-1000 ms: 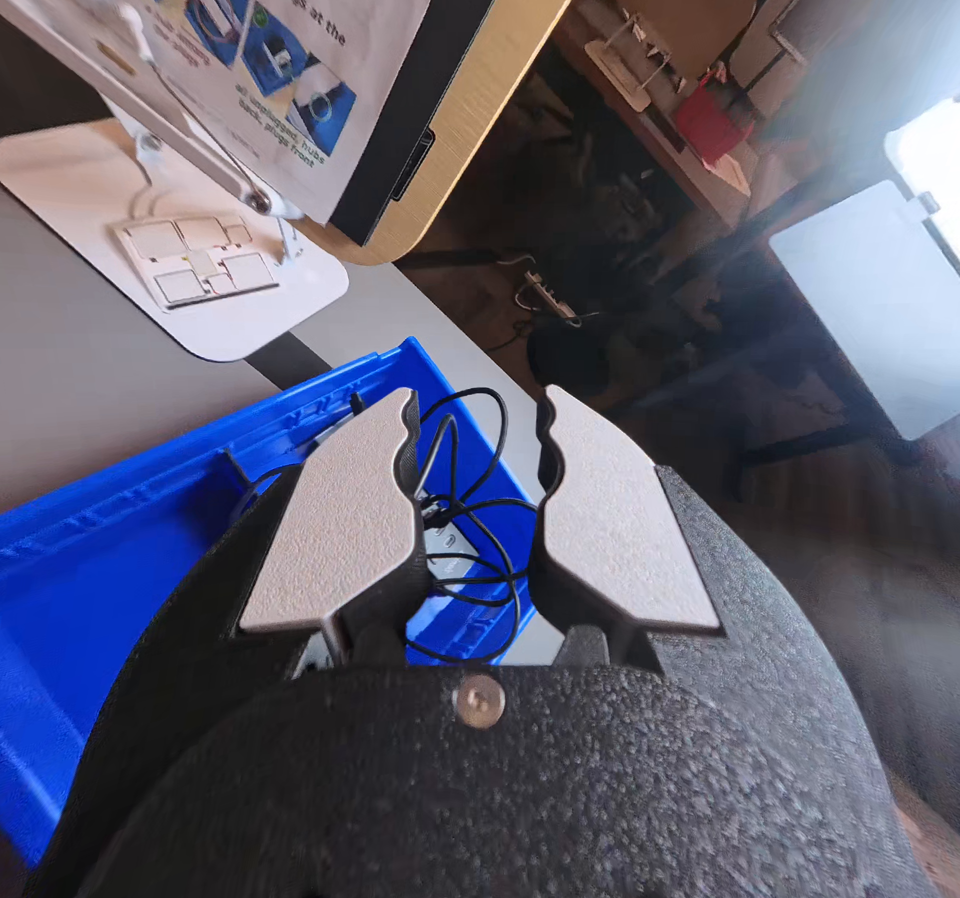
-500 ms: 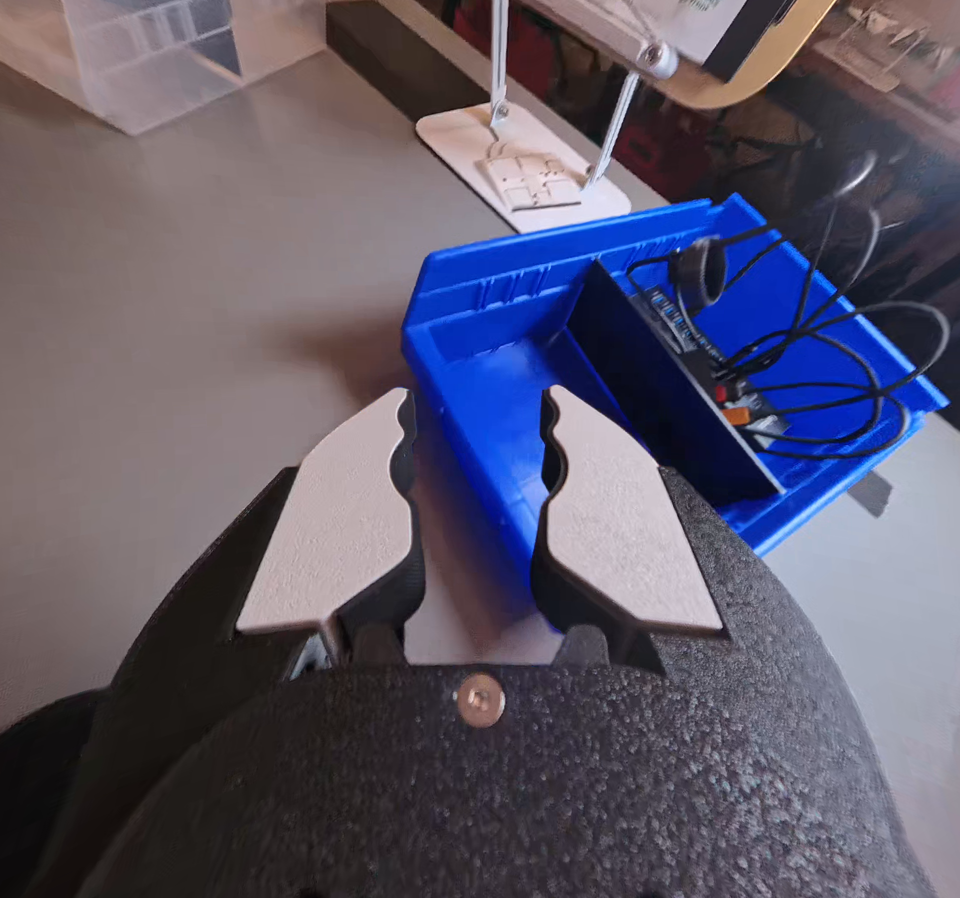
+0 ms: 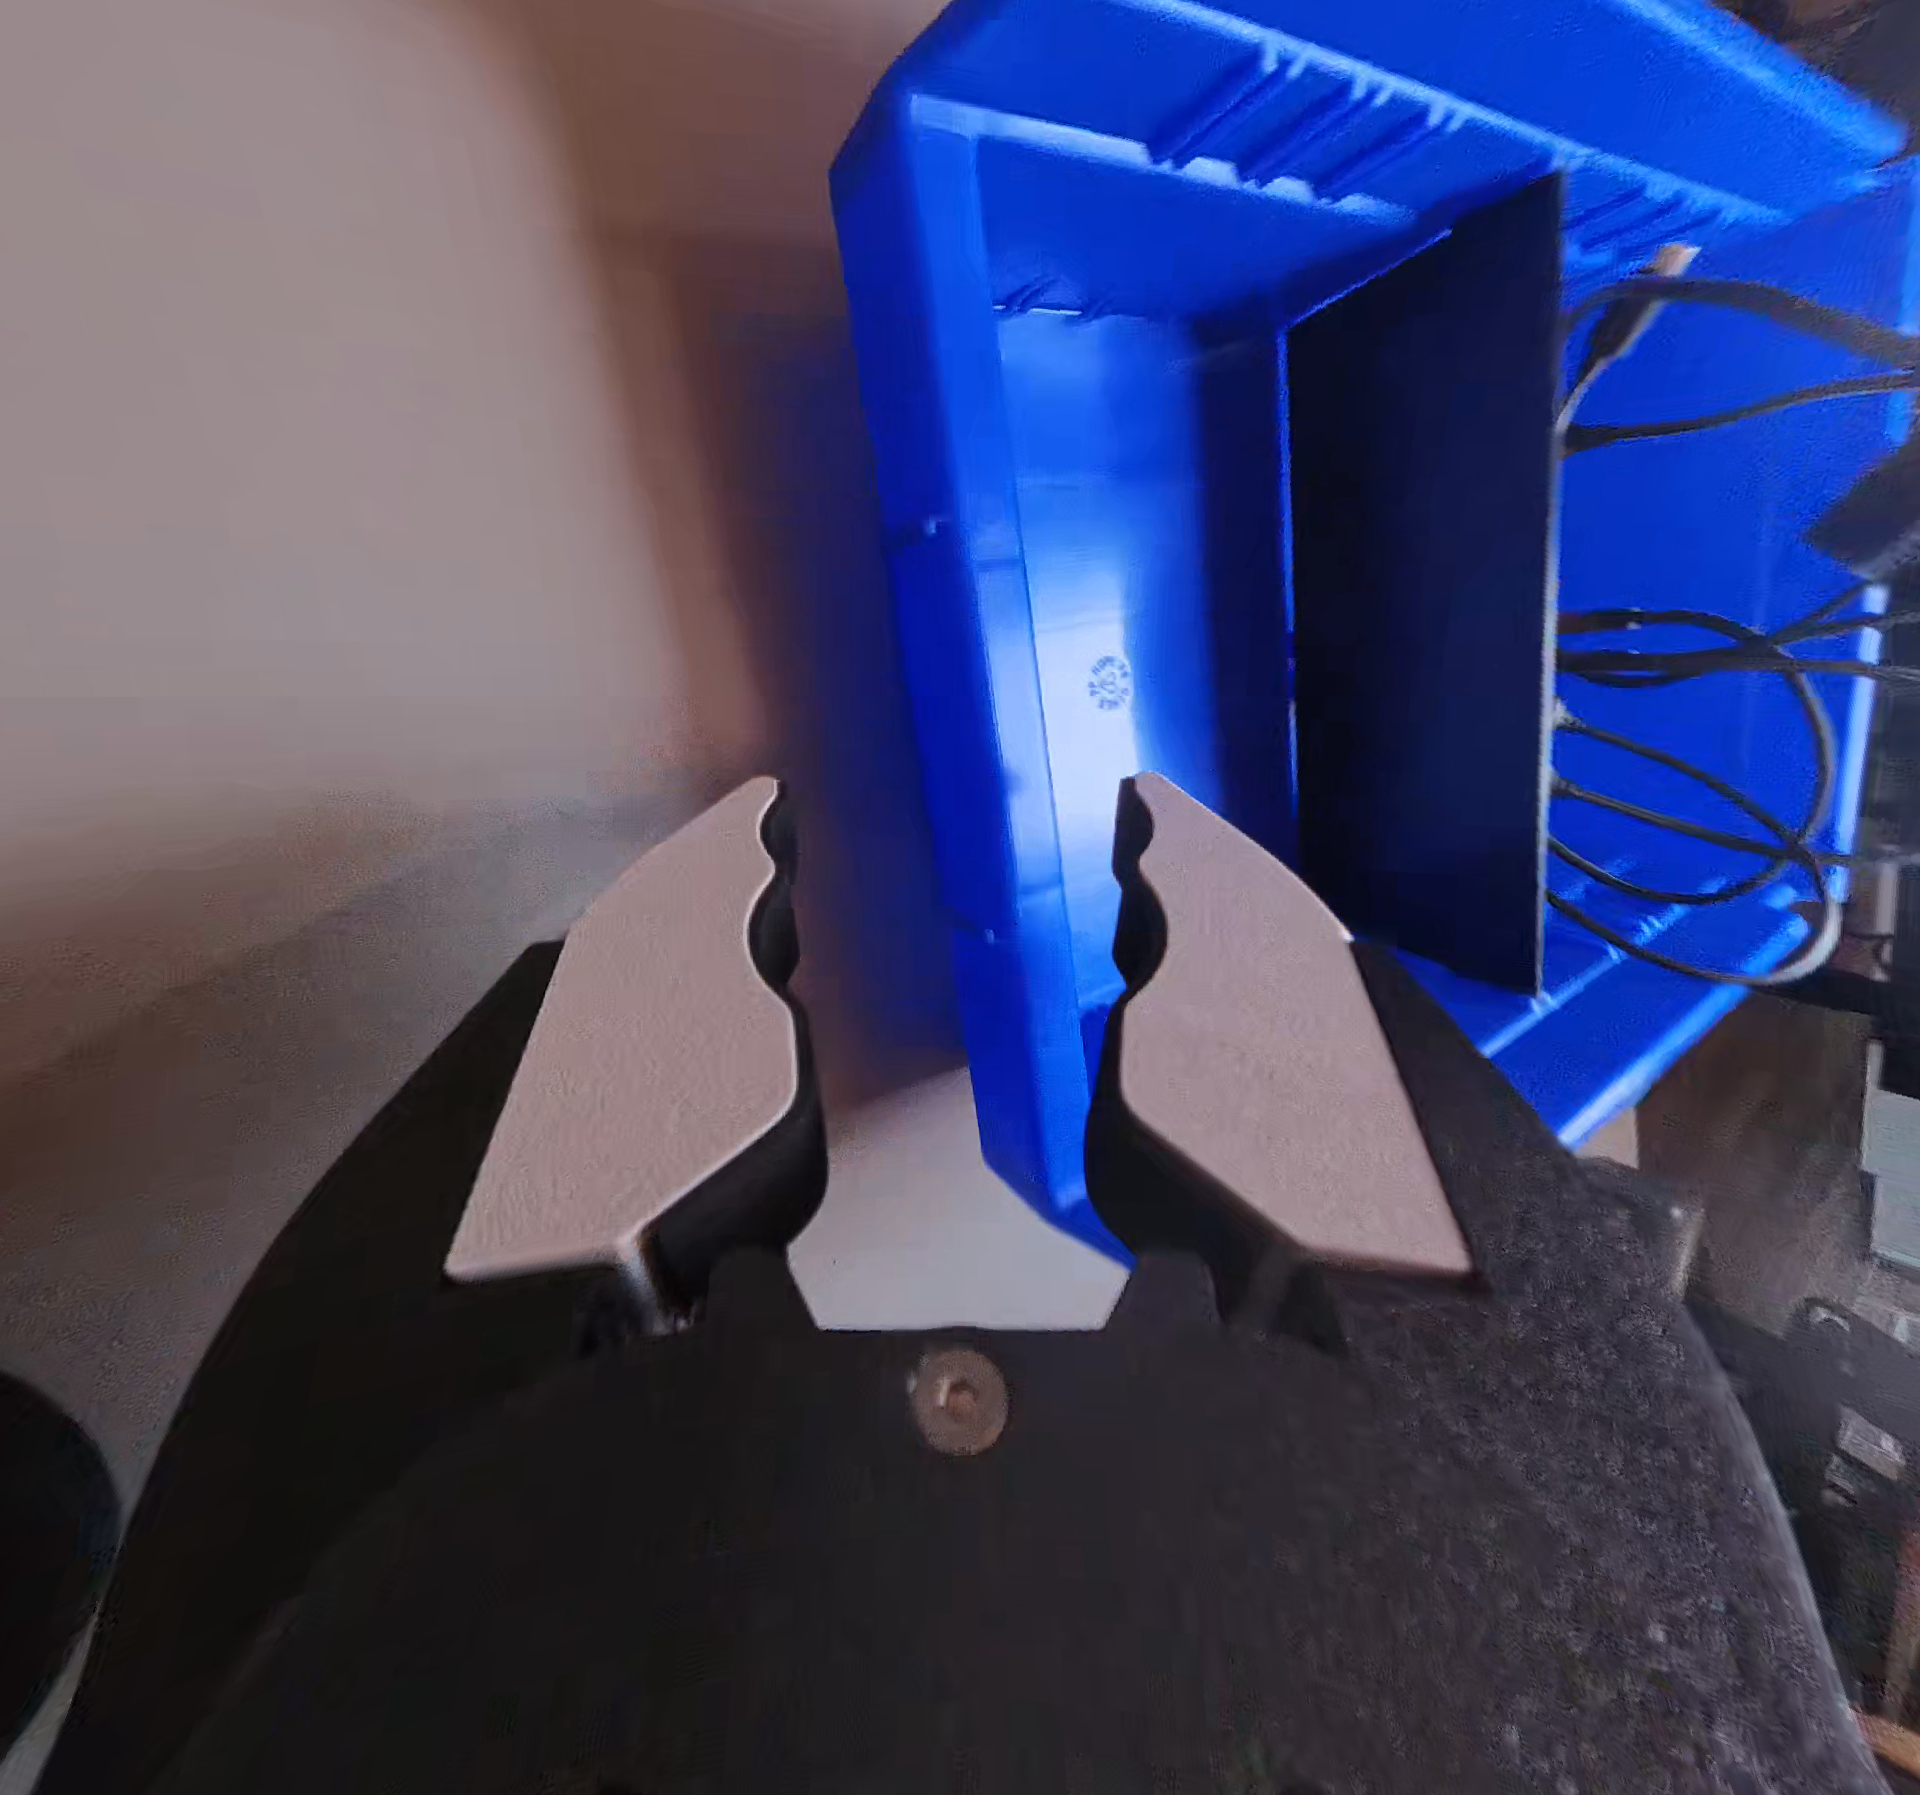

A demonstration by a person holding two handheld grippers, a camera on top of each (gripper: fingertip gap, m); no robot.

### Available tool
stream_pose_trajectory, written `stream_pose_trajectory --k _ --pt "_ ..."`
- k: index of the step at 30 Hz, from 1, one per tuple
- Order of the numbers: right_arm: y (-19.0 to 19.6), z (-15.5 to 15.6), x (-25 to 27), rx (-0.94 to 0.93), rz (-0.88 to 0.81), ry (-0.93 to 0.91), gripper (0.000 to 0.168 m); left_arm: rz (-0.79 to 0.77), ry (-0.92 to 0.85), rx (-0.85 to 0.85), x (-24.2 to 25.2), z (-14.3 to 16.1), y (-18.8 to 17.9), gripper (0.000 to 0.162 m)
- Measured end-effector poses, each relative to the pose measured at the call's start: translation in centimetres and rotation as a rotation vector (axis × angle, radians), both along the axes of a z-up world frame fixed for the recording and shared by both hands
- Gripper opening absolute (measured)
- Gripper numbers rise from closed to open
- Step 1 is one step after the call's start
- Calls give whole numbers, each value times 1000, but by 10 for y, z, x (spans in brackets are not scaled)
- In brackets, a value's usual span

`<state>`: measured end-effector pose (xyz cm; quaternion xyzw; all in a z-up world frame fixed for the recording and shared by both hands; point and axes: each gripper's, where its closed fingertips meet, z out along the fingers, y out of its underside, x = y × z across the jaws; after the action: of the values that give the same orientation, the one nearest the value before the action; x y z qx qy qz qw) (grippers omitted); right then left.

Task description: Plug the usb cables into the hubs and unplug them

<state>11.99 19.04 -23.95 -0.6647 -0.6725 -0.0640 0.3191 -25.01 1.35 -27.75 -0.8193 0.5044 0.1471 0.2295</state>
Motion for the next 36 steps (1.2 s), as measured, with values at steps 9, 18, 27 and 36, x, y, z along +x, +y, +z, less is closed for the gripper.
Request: stream_pose_trajectory --k 9,18,27,36 --pt "-26 -33 -45 50 131 -148 29 -33 -373 322 86 64 15 40" --pt "-195 -19 -93 148 360 -67 34 49 -876 148 197 61 -30 85" --pt "-241 89 0 -57 -172 878 57 157 -816 213 201 48 -87 71" --pt "-232 41 -9 76 -317 856 15 94 -721 485 194 75 -100 25"
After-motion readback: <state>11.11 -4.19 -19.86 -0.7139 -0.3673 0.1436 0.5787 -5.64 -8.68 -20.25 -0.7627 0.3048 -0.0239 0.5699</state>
